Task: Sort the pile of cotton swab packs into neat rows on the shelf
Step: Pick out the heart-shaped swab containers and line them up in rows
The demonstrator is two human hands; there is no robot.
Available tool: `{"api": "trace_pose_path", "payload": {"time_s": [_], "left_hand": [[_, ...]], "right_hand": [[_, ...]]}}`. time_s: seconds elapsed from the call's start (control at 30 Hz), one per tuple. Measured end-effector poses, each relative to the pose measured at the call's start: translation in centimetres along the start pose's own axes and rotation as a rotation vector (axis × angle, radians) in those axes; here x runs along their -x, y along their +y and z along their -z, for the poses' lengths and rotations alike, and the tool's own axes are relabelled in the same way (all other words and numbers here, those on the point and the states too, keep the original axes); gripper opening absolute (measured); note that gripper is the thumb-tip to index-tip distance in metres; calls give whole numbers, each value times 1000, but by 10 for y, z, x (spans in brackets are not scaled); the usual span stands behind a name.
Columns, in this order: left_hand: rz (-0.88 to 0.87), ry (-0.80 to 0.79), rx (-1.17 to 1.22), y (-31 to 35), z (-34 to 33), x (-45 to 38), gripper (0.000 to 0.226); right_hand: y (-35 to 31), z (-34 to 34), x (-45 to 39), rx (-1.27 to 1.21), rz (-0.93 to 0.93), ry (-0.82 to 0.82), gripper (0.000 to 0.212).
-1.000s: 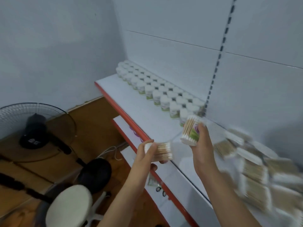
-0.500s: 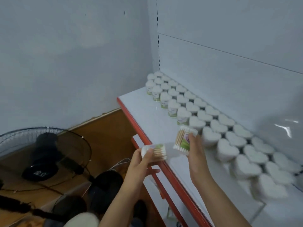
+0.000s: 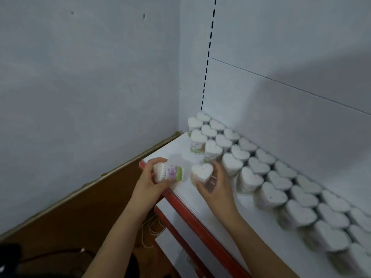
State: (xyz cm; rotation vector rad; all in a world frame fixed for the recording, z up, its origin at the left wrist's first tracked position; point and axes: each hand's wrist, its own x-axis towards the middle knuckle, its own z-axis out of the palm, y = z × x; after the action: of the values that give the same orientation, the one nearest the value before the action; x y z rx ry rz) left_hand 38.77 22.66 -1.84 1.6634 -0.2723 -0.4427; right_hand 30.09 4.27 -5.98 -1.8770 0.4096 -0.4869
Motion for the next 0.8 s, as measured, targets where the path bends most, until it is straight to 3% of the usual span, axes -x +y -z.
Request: {"api": "trace_pose_path", "payload": {"time_s": [0.2,0.33,0.43,0.5,0.6,0.67,0.8], "left_hand": [[-256,-117,-472,8,6,-72,35],[-334,-336,-708,19,4,-106,57],[-312,-436,-733,24,6,-120,78],[-344,-350,-701,24,6,-121,85],[-330,48,-620,17,-9,-105,75],[-316,210,-626,6,-26,-93,71],[-253,180,-546,-19,-32,-96,72]], "right_hand": [[5,-6,-9,70,35,30,71],[10,-7,-8,155,60,36,72],[13,-8,-9,157,82,31,68],[17,-8,-10,151,93,30,59],[20,-9,-11,137,70,36,52],[19,-9,-11,112,73,57,49],[16,-9,-10,115,42,94,40]]}}
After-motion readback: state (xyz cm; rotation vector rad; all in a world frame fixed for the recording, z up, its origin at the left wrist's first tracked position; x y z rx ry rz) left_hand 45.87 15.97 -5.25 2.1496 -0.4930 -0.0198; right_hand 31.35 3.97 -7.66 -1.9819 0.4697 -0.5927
